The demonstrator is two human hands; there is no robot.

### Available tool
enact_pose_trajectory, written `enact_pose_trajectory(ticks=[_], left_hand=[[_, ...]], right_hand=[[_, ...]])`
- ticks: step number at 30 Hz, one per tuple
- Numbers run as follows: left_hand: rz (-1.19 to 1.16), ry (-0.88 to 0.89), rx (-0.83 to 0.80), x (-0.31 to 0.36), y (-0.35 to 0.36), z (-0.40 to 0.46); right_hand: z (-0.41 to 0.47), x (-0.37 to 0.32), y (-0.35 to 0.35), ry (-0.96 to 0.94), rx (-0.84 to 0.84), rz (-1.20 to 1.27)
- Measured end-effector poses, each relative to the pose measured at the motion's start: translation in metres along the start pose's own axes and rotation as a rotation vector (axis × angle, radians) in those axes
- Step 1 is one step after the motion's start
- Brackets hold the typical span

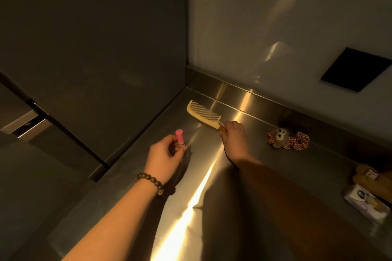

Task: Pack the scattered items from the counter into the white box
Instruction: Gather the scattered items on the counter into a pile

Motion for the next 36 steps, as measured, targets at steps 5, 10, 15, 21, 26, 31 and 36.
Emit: enact_pose_trajectory(ticks=[5, 10, 15, 21, 26, 31, 36], left_hand=[[-0.031, 0.084, -0.107, 0.039, 0.016, -0.018], [-0.116, 0.270, -0.266, 0.096, 0.065, -0.052], [-0.206, 0.424, -0.454, 0.155, 0.137, -0.111], [-0.210, 0.568, -0.720, 0.201, 0.217, -0.203], [-0.165, 0.655, -0.872, 0.235, 0.267, -0.272], [-0.126, 0.708, -0.942, 0.266, 0.314, -0.325], [-0.145, 0.656, -0.954, 0.299, 0.363, -0.363]], right_hand=[[-0.070, 0.006, -0.060, 0.097, 0.144, 0.166], [-0.165, 0.037, -0.109, 0.340, 0.307, 0.203], [-0.270, 0.083, -0.146, 0.609, 0.442, 0.135], [-0.400, 0.126, -0.193, 0.841, 0.584, 0.033], [-0.491, 0.154, -0.224, 0.998, 0.702, 0.038], [-0.553, 0.195, -0.255, 1.188, 0.709, 0.109], [-0.571, 0.253, -0.290, 1.091, 0.628, 0.102]])
Point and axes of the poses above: each hand's wrist, its own z-axis towards the middle knuckle, its own y-axis out of the palm, x = y × z, the point moved 1 cm from there along z, towards the middle knuckle, and after that the axes turned 2 degrees about -z, right-handed, at the moved point
